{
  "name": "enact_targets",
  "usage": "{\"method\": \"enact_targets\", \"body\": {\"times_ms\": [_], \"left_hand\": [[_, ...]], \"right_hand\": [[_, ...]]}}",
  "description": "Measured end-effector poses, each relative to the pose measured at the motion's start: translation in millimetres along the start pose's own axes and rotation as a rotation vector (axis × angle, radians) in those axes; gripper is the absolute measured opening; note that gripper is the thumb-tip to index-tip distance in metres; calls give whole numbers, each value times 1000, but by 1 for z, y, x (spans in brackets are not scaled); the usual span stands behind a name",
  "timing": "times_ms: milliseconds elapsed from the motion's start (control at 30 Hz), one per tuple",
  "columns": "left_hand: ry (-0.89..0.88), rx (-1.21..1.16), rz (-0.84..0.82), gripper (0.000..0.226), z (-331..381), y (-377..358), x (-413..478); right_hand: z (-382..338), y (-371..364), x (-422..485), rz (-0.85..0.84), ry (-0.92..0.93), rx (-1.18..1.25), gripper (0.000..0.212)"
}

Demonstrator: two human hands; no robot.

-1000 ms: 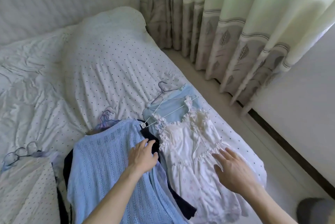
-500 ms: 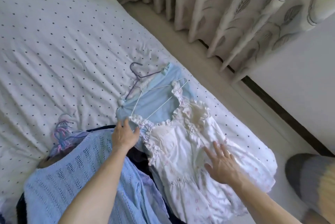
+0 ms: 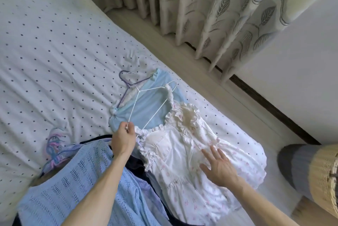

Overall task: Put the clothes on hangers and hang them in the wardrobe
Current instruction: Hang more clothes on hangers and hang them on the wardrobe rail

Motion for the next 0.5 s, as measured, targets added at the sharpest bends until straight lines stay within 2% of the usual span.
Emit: {"method": "enact_targets", "body": {"times_ms": [100, 133, 167, 267, 333, 500], "left_hand": [[-199, -75, 21, 26, 38, 19, -47], [-260, -88, 9, 24, 50, 24, -65], [-310, -104, -6, 22, 62, 28, -82], [-446, -133, -77, 24, 97, 31, -140], [-538, -135, -130, 27, 122, 30, -182], [-787, -141, -253, 20, 176, 13, -286]], "right_hand": [[-3, 26, -32, 81, 12, 210, 103], [-4, 36, -45, 123, 20, 299, 105], [-6, 46, -60, 163, 30, 388, 100], [-7, 74, -112, 258, 71, 624, 68], [-2, 90, -148, 345, 89, 820, 59], [43, 110, -235, 679, 59, 1341, 28]]}}
Point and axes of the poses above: each hand's wrist, its own x-axis towards the middle knuckle, its own y-axis out of the back of the hand, z = x × y, the point moved 5 cm from there along x, towards the middle knuckle, and after that the axes turned 3 degrees about z, right-handed, at the moved point
